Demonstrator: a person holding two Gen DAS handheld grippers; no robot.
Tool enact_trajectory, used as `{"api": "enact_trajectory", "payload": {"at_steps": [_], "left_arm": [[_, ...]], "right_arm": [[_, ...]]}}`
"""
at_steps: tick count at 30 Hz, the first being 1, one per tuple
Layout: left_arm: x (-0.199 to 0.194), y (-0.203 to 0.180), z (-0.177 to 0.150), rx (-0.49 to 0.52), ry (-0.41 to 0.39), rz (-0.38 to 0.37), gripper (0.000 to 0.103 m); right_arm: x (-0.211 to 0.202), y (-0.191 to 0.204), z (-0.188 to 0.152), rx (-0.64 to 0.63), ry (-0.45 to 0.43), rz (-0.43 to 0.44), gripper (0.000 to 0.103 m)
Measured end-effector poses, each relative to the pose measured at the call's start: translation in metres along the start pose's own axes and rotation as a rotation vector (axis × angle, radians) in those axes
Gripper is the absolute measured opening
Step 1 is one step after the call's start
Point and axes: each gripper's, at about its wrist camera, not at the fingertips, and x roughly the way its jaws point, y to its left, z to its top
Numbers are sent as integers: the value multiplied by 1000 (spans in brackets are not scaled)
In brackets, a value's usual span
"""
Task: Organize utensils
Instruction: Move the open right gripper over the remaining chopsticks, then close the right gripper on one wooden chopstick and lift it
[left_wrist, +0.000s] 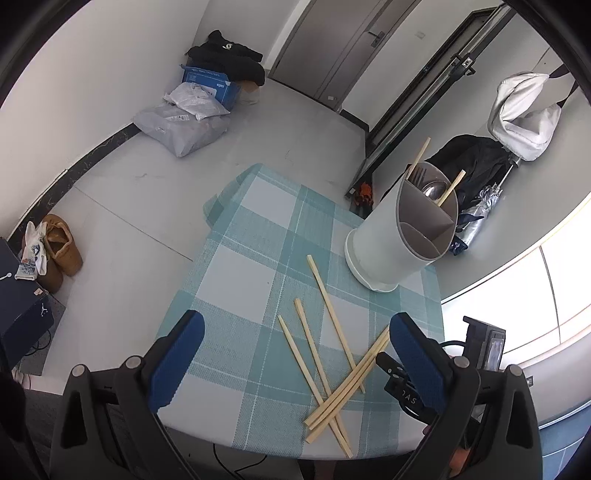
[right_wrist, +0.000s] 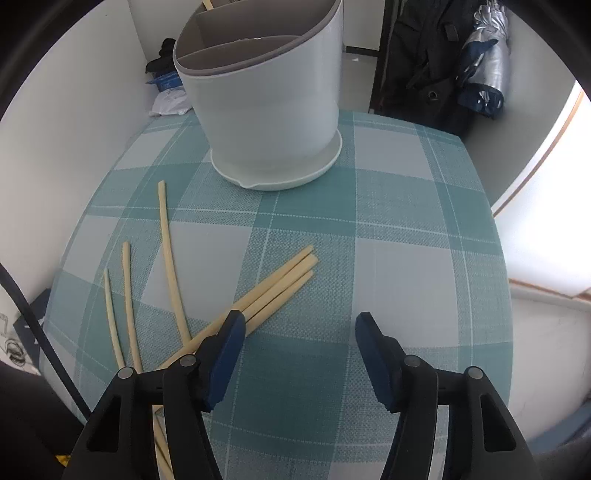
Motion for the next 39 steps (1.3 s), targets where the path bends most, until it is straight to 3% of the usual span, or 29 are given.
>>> {"api": "enact_trajectory", "payload": {"at_steps": [8, 12, 16, 26, 31, 35, 36, 39], "left_arm": [[1, 2, 2, -29, 19, -21, 99], [2, 4, 3, -45, 24, -17, 99], [3, 6, 3, -54, 32, -14, 99], [7, 9, 4, -81, 54, -5, 99], [6, 12, 3, -91, 55, 6, 99], [5, 14, 5, -92, 38, 19, 99], [5, 15, 5, -93, 39, 23, 99], [9, 17, 6, -106, 50, 27, 99]], "right_arm": [[8, 7, 9, -13, 34, -15, 59], [11, 14, 15, 39, 40, -22, 44], [9, 23, 14, 34, 25, -62, 38], [9, 14, 17, -17, 48, -88, 37], [19, 22, 31, -107, 77, -111, 36], [22, 25, 40, -159, 93, -87, 26], [23, 24, 42, -162, 106, -66, 15], [23, 15, 46, -143, 118, -14, 7]]}}
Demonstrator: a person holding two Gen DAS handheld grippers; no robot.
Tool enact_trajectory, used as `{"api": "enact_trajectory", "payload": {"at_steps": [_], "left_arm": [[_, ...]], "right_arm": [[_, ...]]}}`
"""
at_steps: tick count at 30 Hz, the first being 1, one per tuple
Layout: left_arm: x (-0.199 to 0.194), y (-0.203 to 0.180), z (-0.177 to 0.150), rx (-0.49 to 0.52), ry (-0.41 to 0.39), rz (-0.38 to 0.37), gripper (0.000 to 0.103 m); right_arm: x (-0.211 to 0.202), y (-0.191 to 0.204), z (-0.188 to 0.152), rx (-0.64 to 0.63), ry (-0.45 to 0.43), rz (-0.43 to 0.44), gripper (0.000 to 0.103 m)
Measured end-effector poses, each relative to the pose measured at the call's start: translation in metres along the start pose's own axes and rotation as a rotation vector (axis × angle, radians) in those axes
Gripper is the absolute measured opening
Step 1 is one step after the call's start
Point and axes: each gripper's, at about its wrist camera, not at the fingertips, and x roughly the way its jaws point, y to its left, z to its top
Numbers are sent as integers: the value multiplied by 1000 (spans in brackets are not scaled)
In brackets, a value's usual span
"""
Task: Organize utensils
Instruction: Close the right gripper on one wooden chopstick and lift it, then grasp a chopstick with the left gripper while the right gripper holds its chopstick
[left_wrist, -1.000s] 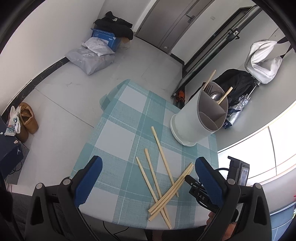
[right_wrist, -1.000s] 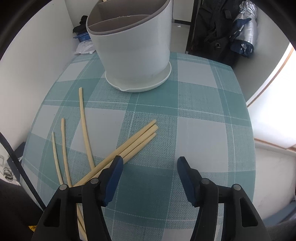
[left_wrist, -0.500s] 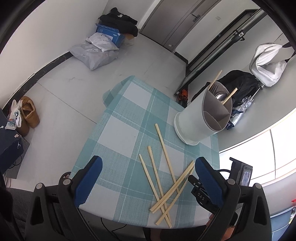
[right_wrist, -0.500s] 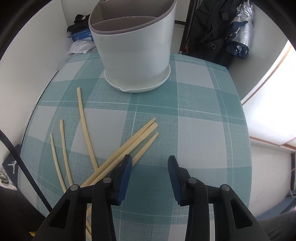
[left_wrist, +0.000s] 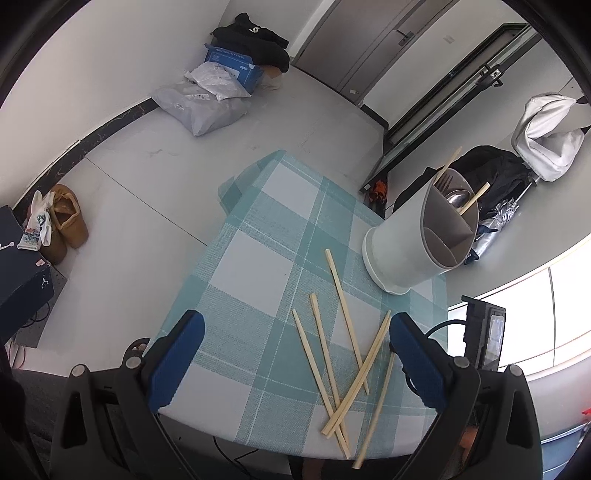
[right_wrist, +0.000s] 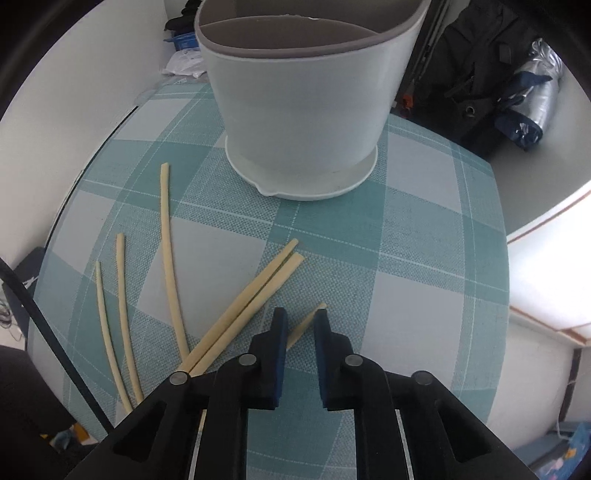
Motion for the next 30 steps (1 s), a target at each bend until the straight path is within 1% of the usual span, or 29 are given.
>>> {"api": "enact_trajectory", "payload": {"at_steps": [3, 9, 11, 15, 18, 19, 20, 23, 26, 30], "left_arm": [[2, 2, 0, -11, 10, 1, 99], [4, 2, 1, -11, 13, 6, 99], [5, 3, 1, -10, 9, 20, 99], [10, 7, 1, -16, 11, 53, 99], [18, 12, 0, -23, 30, 88, 99], [21, 14, -1, -24, 43, 93, 99], [25, 17, -2, -30, 55, 103, 99], [35, 20, -4, -36, 86, 146, 99], [47, 17, -9, -11, 119, 169, 99], [61, 6, -15, 40, 158, 217, 99]], "right_arm": [[2, -7, -1, -4, 11, 58, 4], [-4, -18, -10, -80, 26, 108, 4], [-3, -17, -12, -110, 33, 86, 5], [-5, -7, -16, -167, 10, 53, 7], [-8, 7, -21, -219, -18, 17, 8], [-8, 8, -20, -224, -25, 17, 8], [-7, 8, -20, -216, -31, 25, 8], [-7, 6, -17, -160, -44, 90, 4], [-8, -2, -15, -96, -66, 154, 3], [-9, -25, -10, 50, -92, 257, 3]]}}
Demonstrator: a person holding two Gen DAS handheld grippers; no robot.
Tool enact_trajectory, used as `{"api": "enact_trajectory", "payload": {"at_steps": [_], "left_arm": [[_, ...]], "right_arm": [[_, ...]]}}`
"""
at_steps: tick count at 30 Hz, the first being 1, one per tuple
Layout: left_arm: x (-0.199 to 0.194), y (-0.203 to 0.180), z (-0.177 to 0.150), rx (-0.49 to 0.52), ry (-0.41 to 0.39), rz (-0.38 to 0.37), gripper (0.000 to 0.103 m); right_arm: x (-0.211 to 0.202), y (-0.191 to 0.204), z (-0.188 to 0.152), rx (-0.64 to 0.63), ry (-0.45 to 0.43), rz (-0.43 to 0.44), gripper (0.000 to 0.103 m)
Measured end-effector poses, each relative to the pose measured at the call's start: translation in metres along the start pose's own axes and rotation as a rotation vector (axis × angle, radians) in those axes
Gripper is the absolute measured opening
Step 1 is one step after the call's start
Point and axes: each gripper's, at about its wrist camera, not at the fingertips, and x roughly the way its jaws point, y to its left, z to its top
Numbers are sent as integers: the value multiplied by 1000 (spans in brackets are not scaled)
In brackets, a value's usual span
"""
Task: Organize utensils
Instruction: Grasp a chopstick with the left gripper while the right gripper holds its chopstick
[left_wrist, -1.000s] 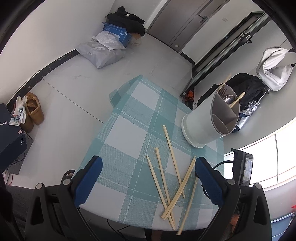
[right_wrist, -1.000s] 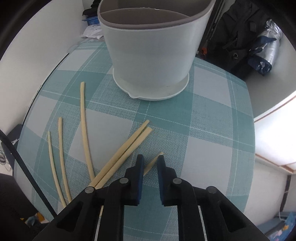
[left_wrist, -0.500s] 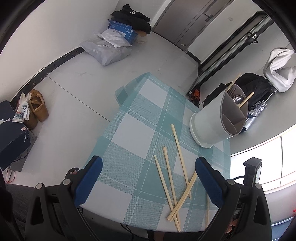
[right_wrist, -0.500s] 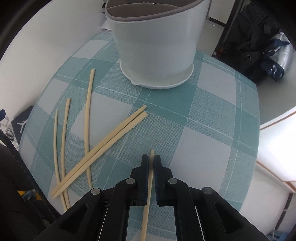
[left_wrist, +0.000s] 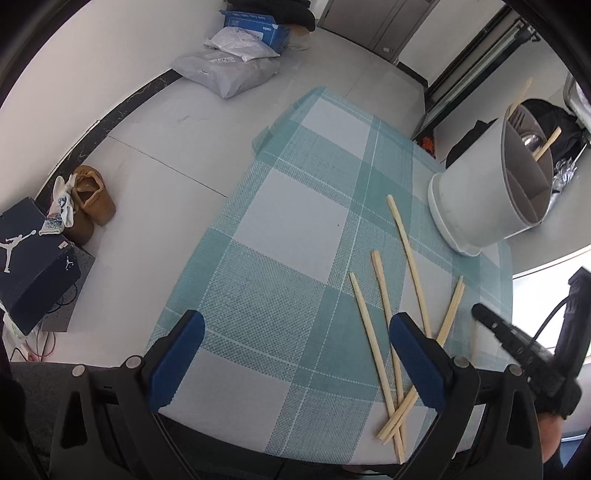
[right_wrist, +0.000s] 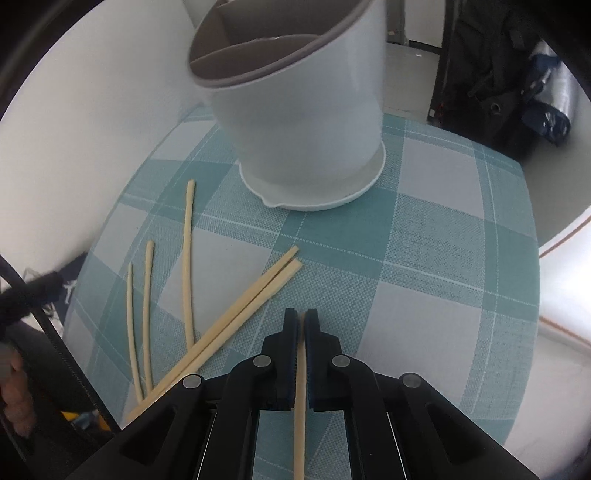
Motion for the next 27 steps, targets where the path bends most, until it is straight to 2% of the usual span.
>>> {"api": "enact_trajectory", "payload": {"at_steps": [4, 7, 11, 16, 18, 24, 26, 27], "left_arm": [[8, -10, -2, 18, 29, 22, 98], [14, -19, -2, 50, 22, 92, 75], [15, -29, -1, 80, 12, 148, 75], [20, -38, -1, 100, 9, 220, 74], [22, -40, -1, 107, 9, 268, 68], [23, -46, 2, 92, -18, 279, 50], [24, -49, 5, 66, -34, 284, 30], [26, -51, 6, 56, -38, 284, 25]], "right_arm": [[-22, -29, 8, 162, -92, 108, 3], [-35, -48, 9, 253, -143, 171, 3], [-45, -71, 20, 284, -185, 214, 3], [-46, -74, 21, 276, -198, 228, 3], [-47, -75, 21, 281, -208, 218, 3], [-61, -86, 8, 311, -213, 260, 3], [-63, -86, 7, 309, -210, 278, 3], [-65, -85, 7, 302, -212, 279, 3]]}}
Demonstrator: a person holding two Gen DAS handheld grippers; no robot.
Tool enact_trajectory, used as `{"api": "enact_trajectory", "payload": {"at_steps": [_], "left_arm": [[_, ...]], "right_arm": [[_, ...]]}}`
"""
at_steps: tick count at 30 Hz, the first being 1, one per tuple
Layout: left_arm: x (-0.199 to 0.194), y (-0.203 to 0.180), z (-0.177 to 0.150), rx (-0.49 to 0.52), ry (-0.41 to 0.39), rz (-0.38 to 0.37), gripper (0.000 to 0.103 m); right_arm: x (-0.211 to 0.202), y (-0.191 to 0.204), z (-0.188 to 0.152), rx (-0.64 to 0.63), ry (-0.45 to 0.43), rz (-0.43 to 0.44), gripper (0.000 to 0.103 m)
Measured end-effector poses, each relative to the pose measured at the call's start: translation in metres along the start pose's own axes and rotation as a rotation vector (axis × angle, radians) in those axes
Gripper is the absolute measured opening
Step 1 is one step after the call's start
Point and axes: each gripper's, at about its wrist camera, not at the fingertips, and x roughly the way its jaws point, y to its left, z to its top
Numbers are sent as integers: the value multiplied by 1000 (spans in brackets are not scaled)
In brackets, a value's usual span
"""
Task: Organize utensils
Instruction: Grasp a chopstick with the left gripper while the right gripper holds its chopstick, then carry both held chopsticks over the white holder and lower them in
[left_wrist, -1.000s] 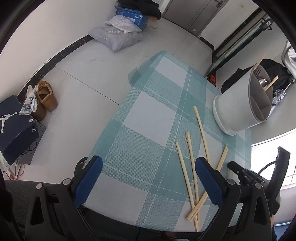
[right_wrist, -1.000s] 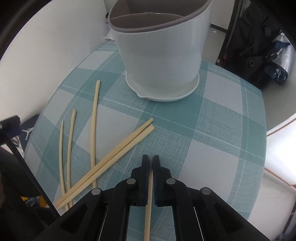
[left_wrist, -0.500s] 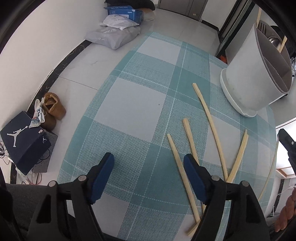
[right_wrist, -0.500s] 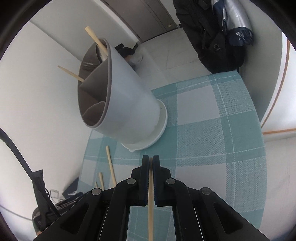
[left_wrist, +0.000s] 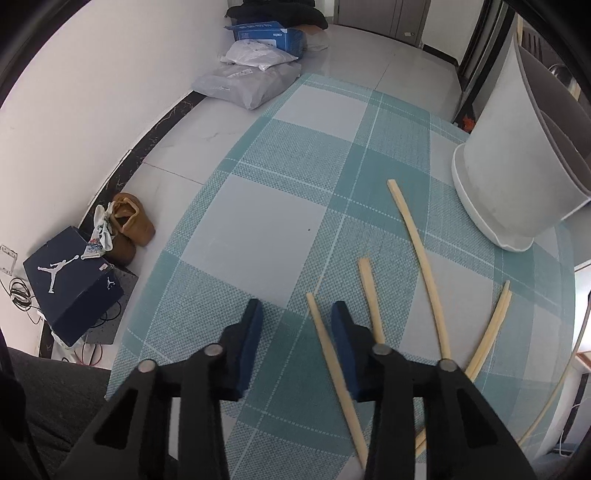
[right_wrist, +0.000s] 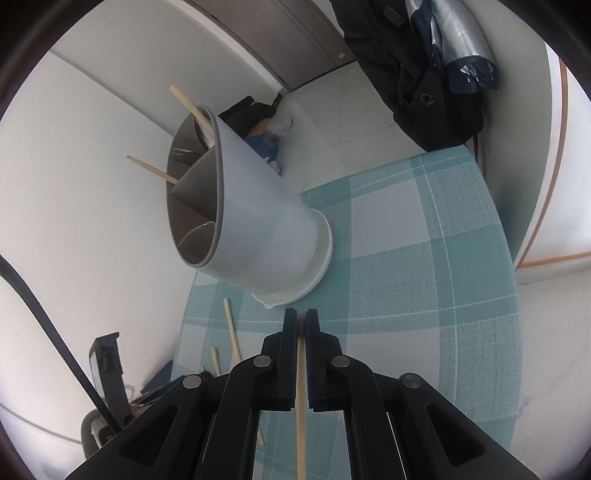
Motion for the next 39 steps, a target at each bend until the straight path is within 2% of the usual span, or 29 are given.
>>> {"api": "enact_trajectory", "payload": {"at_steps": [2, 3, 7, 10, 12, 16, 18, 20, 22, 26, 30, 32, 39], "left_arm": [[1, -3, 2, -29, 2, -1, 7], [2, -4, 4, -47, 10, 2, 3], [6, -7, 12, -125, 39, -4, 1], [9, -7, 18, -155, 51, -51, 1], [3, -7, 23, -159, 27, -65, 1], [-22, -5, 31, -148, -82, -118, 1], [-43, -6, 31, -122, -164, -140, 1], [-65, -8, 28, -91, -248, -207, 0], [-83, -9, 23, -38, -316, -215, 0], [-116, -16, 11, 59, -411, -278, 0], [-131, -19, 5, 127, -449, -324, 0], [-134, -19, 1, 160, -464, -322, 0], [-145, -15, -5, 211, -483, -349, 0]], "right_arm": [[-2, 2, -1, -5, 1, 14, 3], [-4, 3, -2, -6, 0, 19, 3], [-9, 4, -5, -17, -1, 24, 3], [-12, 2, -5, -11, -7, 26, 3], [-15, 1, -5, -7, -19, 26, 3], [-23, 7, -3, -31, -57, 29, 3], [-25, 13, -3, -55, -71, 34, 3], [-27, 23, -3, -96, -83, 41, 3], [-30, 32, -5, -139, -108, 36, 3], [-38, 48, -10, -201, -164, 38, 3], [-51, 59, -17, -244, -270, -28, 3], [-56, 62, -19, -257, -310, -54, 3], [-72, 71, -25, -289, -357, -82, 3]]}}
